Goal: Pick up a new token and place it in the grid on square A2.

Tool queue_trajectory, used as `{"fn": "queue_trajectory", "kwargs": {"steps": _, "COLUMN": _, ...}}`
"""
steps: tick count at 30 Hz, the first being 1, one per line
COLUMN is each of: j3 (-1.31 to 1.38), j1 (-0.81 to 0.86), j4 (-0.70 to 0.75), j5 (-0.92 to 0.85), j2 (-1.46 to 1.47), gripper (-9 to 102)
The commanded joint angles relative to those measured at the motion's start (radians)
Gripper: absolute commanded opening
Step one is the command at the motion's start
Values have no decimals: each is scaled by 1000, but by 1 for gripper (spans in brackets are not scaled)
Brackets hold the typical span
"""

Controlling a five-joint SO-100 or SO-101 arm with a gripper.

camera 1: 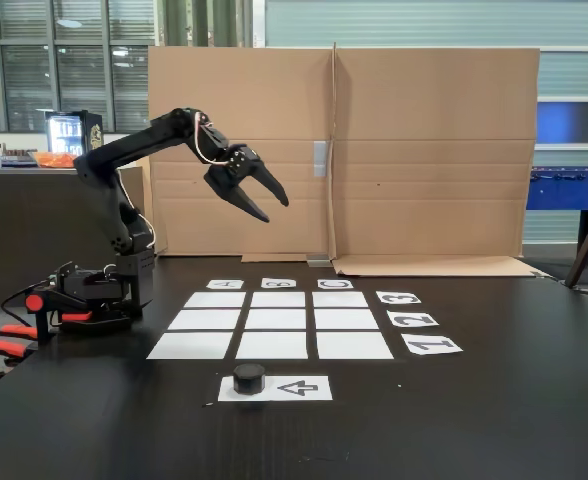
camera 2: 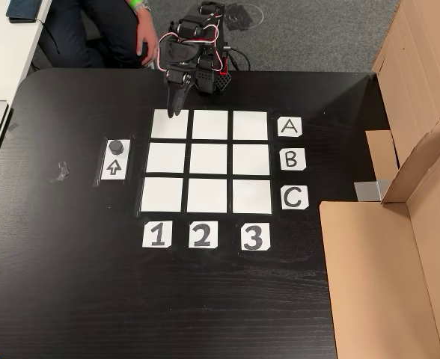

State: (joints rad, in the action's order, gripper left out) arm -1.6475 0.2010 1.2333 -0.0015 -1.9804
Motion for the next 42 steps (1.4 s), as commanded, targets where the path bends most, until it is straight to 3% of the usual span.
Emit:
{"fn": "queue_trajectory", "kwargs": {"steps": 1, "j3": 92, "j1": 29, "j4": 18, "j5": -2, "j2": 49, "gripper": 18}}
{"fn": "queue_trajectory", "kwargs": {"steps": 22, "j3": 321, "j1": 261, "j4": 61, "j5": -2, "j2": 390, "gripper": 23}}
{"fn": "queue_trajectory", "kwargs": {"steps": 31, "j3": 635, "j1": 351, "j4": 235, "j5": -60, "j2": 739, "gripper": 23}}
{"fn": "queue_trajectory", "kwargs": {"steps": 42, "j3": 713, "j1": 451, "j4": 278, "j5": -121, "j2": 864, "gripper": 23}}
